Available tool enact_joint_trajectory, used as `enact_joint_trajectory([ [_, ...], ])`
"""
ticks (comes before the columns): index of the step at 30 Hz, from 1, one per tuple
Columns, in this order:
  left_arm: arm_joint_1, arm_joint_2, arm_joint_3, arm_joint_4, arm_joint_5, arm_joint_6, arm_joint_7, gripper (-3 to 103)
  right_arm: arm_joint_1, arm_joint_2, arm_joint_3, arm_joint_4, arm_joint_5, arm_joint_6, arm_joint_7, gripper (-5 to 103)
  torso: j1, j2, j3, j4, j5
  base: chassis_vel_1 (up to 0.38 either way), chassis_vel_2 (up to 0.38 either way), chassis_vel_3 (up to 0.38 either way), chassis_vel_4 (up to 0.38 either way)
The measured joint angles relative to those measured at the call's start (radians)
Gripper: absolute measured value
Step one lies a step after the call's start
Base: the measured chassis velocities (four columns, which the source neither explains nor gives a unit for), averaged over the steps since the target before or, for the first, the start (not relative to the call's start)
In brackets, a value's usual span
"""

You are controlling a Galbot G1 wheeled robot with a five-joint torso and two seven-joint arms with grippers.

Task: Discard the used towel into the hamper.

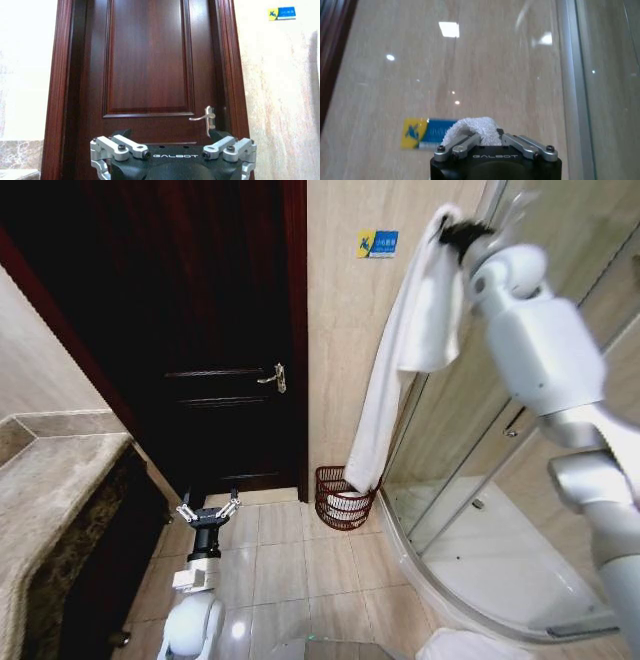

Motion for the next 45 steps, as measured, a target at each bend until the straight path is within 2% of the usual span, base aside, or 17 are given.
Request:
enact_joint_trajectory([
  [12,-0.022,0.016,0.019,0.046,-0.005,-0.004,0.007,100,-0.114,0.020,0.070,0.022,-0.041,0.015,0.027,3,0.000,0.000,0.000,-0.0001,-0.0006,0.000,0.000,0.000,0.000],
  [20,0.004,0.012,0.033,0.041,-0.007,-0.028,0.019,100,-0.241,0.060,0.083,0.088,-0.048,0.046,0.096,3,-0.005,-0.010,-0.006,-0.0001,-0.0002,0.000,0.000,0.000,0.000],
  [25,0.044,0.010,0.035,0.017,-0.002,-0.034,0.020,100,-0.315,0.083,0.087,0.132,-0.045,0.053,0.152,3,-0.022,-0.047,-0.025,0.0003,-0.0005,0.000,0.000,0.000,0.000],
  [27,0.047,0.010,0.035,0.014,-0.002,-0.034,0.020,100,-0.319,0.083,0.088,0.132,-0.045,0.053,0.153,3,-0.023,-0.050,-0.027,0.0002,-0.0003,0.000,0.000,0.000,0.000],
  [32,0.073,0.010,0.032,-0.012,-0.002,-0.037,0.020,100,-0.381,0.070,0.112,0.148,-0.042,0.053,0.160,3,-0.040,-0.087,-0.047,-0.0005,0.0001,0.000,0.000,0.000,0.000],
  [40,0.087,0.005,0.037,-0.033,-0.006,-0.043,0.020,100,-0.437,0.060,0.089,0.220,-0.016,0.055,0.216,3,-0.065,-0.139,-0.074,0.0000,-0.0002,0.000,0.000,0.000,0.000],
  [45,0.111,0.011,0.041,-0.053,-0.001,-0.047,0.019,100,-0.451,0.062,0.093,0.237,-0.023,0.058,0.222,3,-0.075,-0.162,-0.087,0.0000,-0.0001,0.000,0.000,0.000,0.000],
])
